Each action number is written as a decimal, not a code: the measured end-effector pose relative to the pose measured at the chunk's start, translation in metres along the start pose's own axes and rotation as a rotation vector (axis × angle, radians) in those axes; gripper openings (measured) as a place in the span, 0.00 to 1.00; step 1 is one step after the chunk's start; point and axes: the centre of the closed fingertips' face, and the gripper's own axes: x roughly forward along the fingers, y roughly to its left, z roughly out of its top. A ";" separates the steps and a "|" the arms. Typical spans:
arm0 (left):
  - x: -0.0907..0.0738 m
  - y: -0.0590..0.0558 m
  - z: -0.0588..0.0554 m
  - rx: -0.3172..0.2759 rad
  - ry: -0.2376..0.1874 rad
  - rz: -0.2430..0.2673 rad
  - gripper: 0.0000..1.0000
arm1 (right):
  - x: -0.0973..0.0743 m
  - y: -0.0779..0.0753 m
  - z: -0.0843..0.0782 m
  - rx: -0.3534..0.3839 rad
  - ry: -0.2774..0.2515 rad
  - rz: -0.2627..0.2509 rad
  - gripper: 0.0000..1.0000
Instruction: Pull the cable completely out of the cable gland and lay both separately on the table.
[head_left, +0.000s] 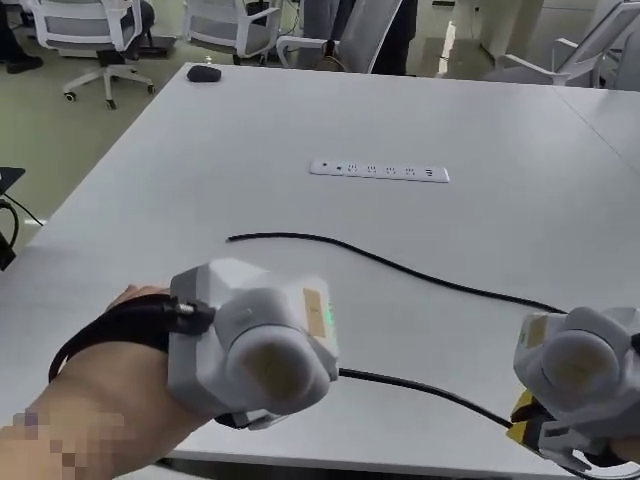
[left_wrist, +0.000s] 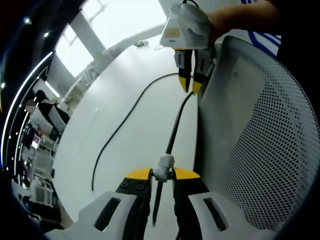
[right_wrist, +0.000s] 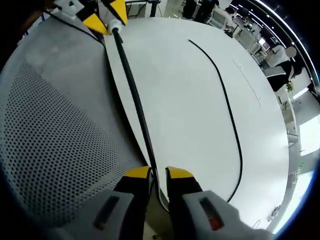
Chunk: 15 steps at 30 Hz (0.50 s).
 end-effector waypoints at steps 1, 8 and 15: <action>0.000 0.000 0.000 0.000 0.002 0.000 0.17 | -0.001 0.001 0.003 0.014 -0.016 0.005 0.17; 0.001 -0.002 0.002 0.004 -0.002 -0.003 0.17 | -0.018 0.016 0.044 0.000 -0.136 0.076 0.21; 0.002 -0.002 0.005 0.015 -0.009 -0.002 0.17 | -0.034 0.039 0.121 -0.050 -0.373 0.108 0.22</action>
